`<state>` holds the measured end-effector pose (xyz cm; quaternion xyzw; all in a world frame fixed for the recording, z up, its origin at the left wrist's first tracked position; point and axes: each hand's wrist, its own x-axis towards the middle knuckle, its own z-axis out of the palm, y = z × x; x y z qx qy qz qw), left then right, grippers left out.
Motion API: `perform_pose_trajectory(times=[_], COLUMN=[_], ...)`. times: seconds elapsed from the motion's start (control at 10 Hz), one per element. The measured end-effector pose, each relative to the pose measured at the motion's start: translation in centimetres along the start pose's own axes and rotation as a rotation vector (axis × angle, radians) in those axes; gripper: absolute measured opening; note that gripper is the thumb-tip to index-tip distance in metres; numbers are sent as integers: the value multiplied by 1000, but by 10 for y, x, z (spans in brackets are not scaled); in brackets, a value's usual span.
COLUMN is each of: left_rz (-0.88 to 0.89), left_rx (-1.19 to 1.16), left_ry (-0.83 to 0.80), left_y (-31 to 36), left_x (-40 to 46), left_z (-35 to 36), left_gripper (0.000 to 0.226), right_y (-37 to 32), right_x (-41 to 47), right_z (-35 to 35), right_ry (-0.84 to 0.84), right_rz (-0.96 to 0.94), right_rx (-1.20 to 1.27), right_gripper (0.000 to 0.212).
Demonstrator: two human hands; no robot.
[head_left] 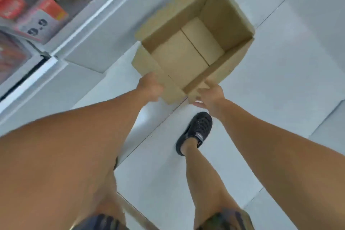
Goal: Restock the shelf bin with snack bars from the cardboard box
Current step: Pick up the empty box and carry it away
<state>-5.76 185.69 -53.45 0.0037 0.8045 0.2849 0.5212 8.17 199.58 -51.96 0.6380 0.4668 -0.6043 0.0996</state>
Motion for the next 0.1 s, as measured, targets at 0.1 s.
perform_pose_trajectory(times=[0.1], left_rz=[155], left_rx=[147], left_ry=[67], left_y=[21], left_x=[-29], left_z=[-7], left_gripper=[50], right_y=[-30], right_x=[-12], right_z=[-28], right_ry=[-48], right_rz=[-117], right_rx=[-73], right_gripper=[50])
